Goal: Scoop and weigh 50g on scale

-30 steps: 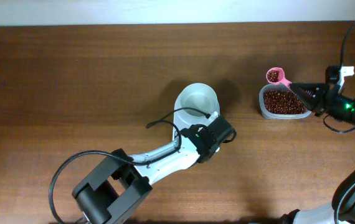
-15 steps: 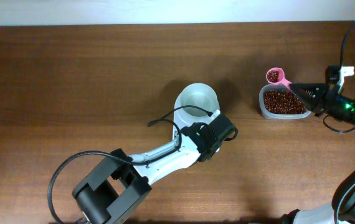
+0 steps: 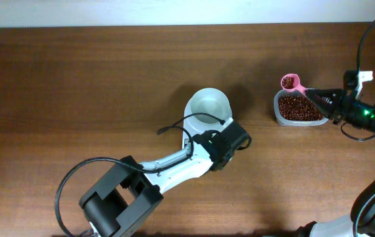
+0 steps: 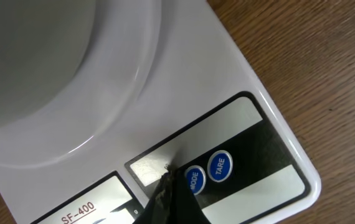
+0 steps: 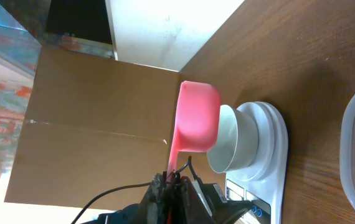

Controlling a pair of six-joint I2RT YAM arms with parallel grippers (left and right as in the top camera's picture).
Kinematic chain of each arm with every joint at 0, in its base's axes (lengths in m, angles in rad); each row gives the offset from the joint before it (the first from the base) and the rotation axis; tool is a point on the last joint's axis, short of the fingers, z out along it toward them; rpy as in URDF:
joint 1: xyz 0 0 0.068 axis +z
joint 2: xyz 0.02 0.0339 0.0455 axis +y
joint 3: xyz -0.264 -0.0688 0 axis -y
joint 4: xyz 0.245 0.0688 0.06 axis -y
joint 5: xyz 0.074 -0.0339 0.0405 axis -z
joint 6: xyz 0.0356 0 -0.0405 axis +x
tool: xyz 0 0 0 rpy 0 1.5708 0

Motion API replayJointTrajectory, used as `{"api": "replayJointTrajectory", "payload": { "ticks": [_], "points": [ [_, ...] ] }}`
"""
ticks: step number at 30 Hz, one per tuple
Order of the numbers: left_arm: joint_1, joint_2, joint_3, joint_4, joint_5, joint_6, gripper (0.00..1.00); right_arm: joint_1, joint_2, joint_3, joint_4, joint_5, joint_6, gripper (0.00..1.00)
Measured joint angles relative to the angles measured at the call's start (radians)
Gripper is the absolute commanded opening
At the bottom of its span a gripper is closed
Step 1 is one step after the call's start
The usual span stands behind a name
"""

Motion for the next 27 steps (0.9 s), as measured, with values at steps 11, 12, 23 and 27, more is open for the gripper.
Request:
{"api": "replayJointTrajectory", "payload": {
  "ticks": [11,12,23,27],
  "points": [
    [-0.001,0.002,0.002,-0.005,-0.001,0.000,0.00,0.000,0.000,0.000,0.000,0.000,0.000,0.04],
    [-0.001,0.005,0.006,-0.008,-0.002,0.000,0.00,0.000,0.000,0.000,0.000,0.000,0.000,0.04],
    [-0.004,0.009,0.005,-0.014,-0.017,0.003,0.00,0.000,0.000,0.000,-0.005,0.000,0.000,0.04],
    [-0.009,0.009,0.002,-0.014,-0.057,0.003,0.00,0.000,0.000,0.000,-0.007,0.000,0.000,0.04]
  ]
}}
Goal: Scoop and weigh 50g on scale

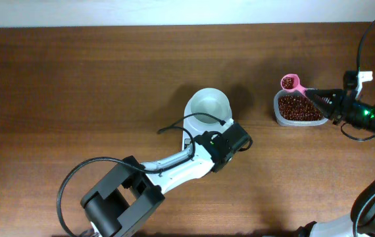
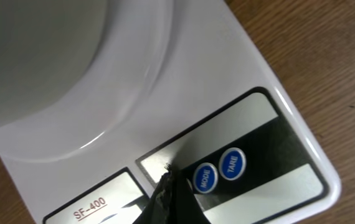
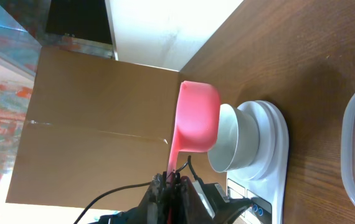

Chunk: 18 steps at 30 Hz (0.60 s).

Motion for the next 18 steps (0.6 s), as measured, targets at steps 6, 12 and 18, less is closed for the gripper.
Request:
{"api": "replayJointTrajectory", "payload": {
  "ticks": [6,12,18],
  "points": [
    [0.003,-0.004,0.003,-0.043,-0.019,0.003,0.00,0.000,0.000,0.000,-0.002,0.000,0.001,0.04],
    [0.003,-0.168,0.035,-0.290,0.087,0.005,0.00,0.000,0.000,0.000,-0.038,0.003,0.001,0.04],
    [0.053,-0.394,0.043,-0.319,0.106,0.005,0.00,0.000,0.000,0.000,-0.038,0.013,0.001,0.04]
  ]
}}
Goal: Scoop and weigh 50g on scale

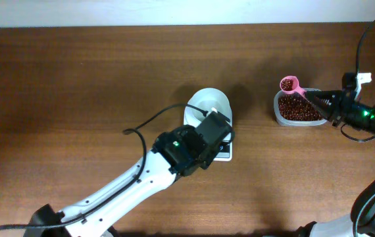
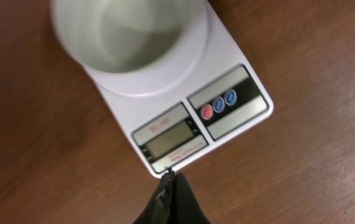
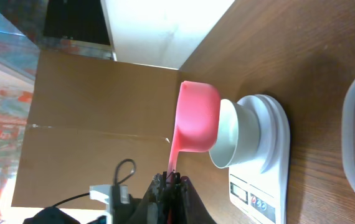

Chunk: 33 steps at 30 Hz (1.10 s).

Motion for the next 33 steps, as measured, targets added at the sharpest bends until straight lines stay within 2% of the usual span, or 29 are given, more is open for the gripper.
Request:
{"api": "replayJointTrajectory", "payload": {
  "ticks": [4,13,21,33],
  "points": [
    [0.006,0.013,0.000,0.011,0.009,0.000,0.00,0.000,0.000,0.000,0.000,0.010,0.000,0.04],
    [0.006,0.259,0.000,0.137,0.072,0.000,0.00,0.000,0.000,0.000,0.001,0.017,0.000,0.04],
    [0.006,0.389,-0.002,0.221,0.079,0.000,0.00,0.000,0.000,0.000,0.002,0.038,0.000,0.04],
    [0.006,0.395,-0.001,0.261,0.057,0.006,0.00,0.000,0.000,0.000,0.001,0.047,0.000,0.04]
  ]
}}
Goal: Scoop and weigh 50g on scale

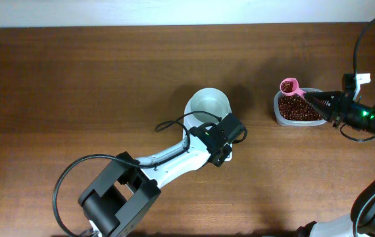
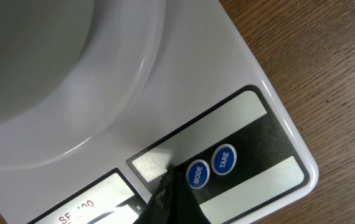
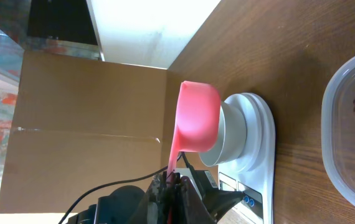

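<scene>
A white scale carries a white bowl. My left gripper is shut, its tip down on the scale's control panel just left of the blue MODE button; the TARE button sits beside it. In the overhead view the left gripper covers most of the scale. My right gripper is shut on the handle of a pink scoop holding red beans. The scoop hangs by the far left corner of the clear bean container. The right wrist view shows the pink scoop from below.
Brown wooden table all around. The left arm and its black cable stretch from the near left up to the scale. The right arm's cable loops at the far right edge.
My left gripper was high above the scale's front edge with the whole scale in its view. Now its shut tip is down on the control panel beside MODE. The right gripper and scoop barely shifted.
At the two oldest moments my left tip rested on the panel left of MODE. Then the left arm stood raised over the scale. Now the tip is back on the same spot. My right gripper has held the filled scoop by the container throughout.
</scene>
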Controlling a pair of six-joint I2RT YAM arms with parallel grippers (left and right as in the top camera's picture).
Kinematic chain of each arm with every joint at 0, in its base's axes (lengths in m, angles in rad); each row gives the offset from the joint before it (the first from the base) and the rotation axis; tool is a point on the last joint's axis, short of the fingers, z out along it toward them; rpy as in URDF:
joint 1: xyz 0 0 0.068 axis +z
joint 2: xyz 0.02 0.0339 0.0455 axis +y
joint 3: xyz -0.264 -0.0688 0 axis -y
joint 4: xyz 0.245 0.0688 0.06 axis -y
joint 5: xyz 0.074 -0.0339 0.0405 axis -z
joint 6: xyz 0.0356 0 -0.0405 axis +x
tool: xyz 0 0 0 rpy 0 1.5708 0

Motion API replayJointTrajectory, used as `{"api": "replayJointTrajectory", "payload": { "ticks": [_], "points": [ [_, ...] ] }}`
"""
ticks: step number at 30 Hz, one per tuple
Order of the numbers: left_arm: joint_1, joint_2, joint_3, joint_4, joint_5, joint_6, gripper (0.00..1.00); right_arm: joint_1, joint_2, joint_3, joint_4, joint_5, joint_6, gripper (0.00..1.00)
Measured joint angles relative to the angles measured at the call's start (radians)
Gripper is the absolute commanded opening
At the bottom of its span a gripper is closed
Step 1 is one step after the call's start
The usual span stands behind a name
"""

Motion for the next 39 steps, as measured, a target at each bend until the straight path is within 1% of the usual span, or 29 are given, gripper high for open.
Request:
{"api": "replayJointTrajectory", "payload": {
  "ticks": [19,20,23,24,25,26,27,28,31,34,35,37,38,39],
  "points": [
    [-0.001,0.018,0.015,-0.002,-0.009,0.004,0.00,0.000,0.000,0.000,0.000,0.000,0.000,0.04],
    [-0.001,0.019,0.026,-0.031,-0.008,0.004,0.00,0.000,0.000,0.000,0.000,0.000,0.000,0.04],
    [-0.001,0.016,0.079,-0.213,-0.008,0.007,0.00,0.000,0.000,0.000,0.000,0.000,0.000,0.04],
    [-0.001,0.006,0.101,-0.257,-0.008,0.007,0.03,0.000,0.000,0.000,0.000,0.000,0.000,0.04],
    [-0.001,-0.018,0.132,-0.318,-0.008,0.014,0.15,0.000,0.000,0.000,0.000,0.000,0.000,0.04],
    [-0.001,-0.060,0.156,-0.367,-0.009,0.036,0.36,0.000,0.000,0.000,0.000,0.001,0.000,0.04],
    [0.000,-0.104,0.171,-0.399,-0.008,0.058,0.93,0.000,0.000,0.000,0.000,0.001,-0.001,0.04],
    [0.003,-0.163,0.183,-0.447,-0.014,0.090,0.99,0.000,0.000,0.000,0.000,0.001,0.000,0.04],
    [0.046,-0.288,0.193,-0.563,-0.070,0.129,0.99,0.000,0.000,0.000,0.000,0.013,0.000,0.04],
    [0.096,-0.315,0.193,-0.590,-0.157,0.137,0.99,0.000,0.000,0.000,-0.001,0.030,0.000,0.04],
    [0.106,-0.315,0.193,-0.605,-0.158,0.133,0.99,0.000,0.000,0.000,-0.001,0.034,0.000,0.04],
    [0.112,-0.315,0.193,-0.586,-0.154,0.131,0.99,0.000,0.000,0.000,-0.002,0.037,0.000,0.04],
    [0.117,-0.315,0.193,-0.571,-0.143,0.142,0.99,0.000,0.000,0.000,-0.005,0.038,0.000,0.04],
    [0.130,-0.317,0.193,-0.566,-0.113,0.178,0.99,0.000,0.000,0.000,-0.006,0.039,0.000,0.04]
  ]
}}
